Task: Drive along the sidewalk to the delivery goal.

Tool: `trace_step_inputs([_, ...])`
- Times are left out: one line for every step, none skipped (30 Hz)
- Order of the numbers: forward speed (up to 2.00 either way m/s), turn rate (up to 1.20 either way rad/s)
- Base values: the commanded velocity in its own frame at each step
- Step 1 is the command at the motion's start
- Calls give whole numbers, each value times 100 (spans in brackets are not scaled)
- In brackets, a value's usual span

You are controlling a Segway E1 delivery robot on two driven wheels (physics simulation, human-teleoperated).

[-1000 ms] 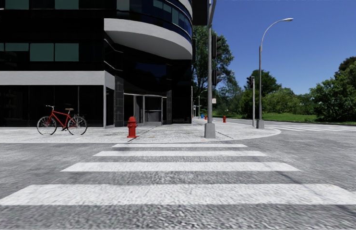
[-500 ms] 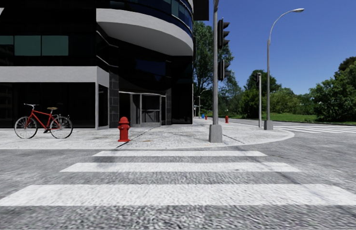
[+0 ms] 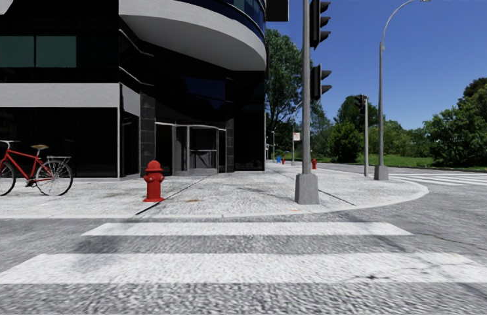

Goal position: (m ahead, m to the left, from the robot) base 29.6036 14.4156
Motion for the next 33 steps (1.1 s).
trace_step_inputs([200, 0])
trace_step_inputs([200, 0])
trace_step_inputs([200, 0])
trace_step_inputs([200, 0])
trace_step_inputs([200, 0])
trace_step_inputs([200, 0])
trace_step_inputs([200, 0])
trace_step_inputs([200, 0])
trace_step_inputs([200, 0])
trace_step_inputs([200, 0])
trace_step_inputs([200, 0])
trace_step_inputs([200, 0])
trace_step_inputs([200, 0])
trace_step_inputs([200, 0])
trace_step_inputs([200, 0])
trace_step_inputs([200, 0])
trace_step_inputs([200, 0])
trace_step_inputs([200, 0])
trace_step_inputs([200, 0])
trace_step_inputs([200, 0])
trace_step_inputs([200, 0])
trace_step_inputs([200, 0])
trace_step_inputs([200, 0])
trace_step_inputs([200, 0])
trace_step_inputs([200, 0])
trace_step_inputs([200, 0])
trace_step_inputs([200, 5])
trace_step_inputs([200, 10])
trace_step_inputs([200, 14])
trace_step_inputs([200, 14])
trace_step_inputs([200, 18])
trace_step_inputs([200, 21])
trace_step_inputs([200, 21])
